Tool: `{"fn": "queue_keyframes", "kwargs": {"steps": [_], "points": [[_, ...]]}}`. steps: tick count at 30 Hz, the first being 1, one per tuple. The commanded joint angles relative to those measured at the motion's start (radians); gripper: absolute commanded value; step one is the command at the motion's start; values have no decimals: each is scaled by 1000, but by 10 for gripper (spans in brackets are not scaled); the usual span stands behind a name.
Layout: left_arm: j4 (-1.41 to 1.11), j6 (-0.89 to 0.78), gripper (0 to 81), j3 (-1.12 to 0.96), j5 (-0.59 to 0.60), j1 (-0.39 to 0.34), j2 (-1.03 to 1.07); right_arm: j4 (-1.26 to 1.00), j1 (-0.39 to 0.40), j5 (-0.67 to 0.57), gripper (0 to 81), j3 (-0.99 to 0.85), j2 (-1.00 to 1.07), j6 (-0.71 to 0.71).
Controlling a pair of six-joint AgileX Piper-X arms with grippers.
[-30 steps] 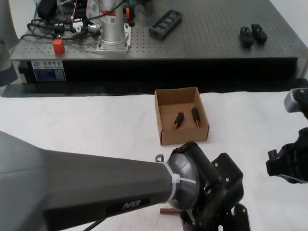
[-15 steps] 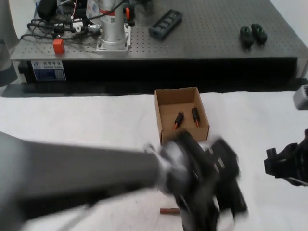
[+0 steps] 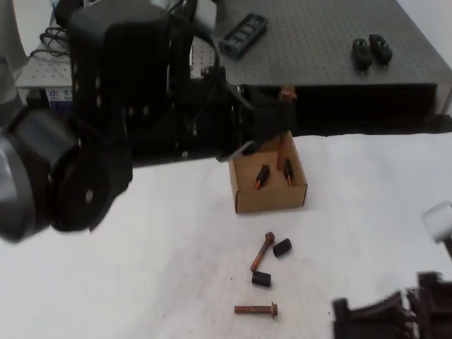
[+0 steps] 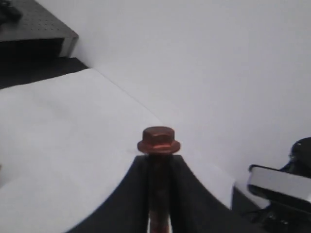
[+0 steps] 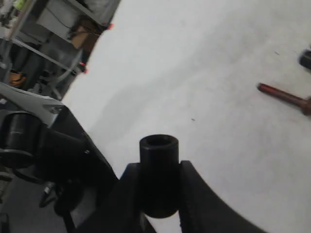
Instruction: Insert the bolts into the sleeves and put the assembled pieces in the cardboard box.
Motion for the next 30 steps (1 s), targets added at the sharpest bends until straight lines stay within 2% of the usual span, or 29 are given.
{"fn": "queue_keyframes", "kwargs": {"steps": [1,4,8,18,30], "points": [[-101,-88,7,28,68,-11,-3,-246,71,2,21,-5,42,114],[-99,-96,7,28,80,-15,-3,-421,112,56,21,-11,124,186],[-99,-96,7,28,86,-15,-3,-552,122,67,21,-38,219,213],[-99,-96,7,28,89,-15,-3,-618,122,179,21,-91,269,203],[-99,-91,7,28,59,-15,-3,-703,122,228,21,-91,269,203]]}}
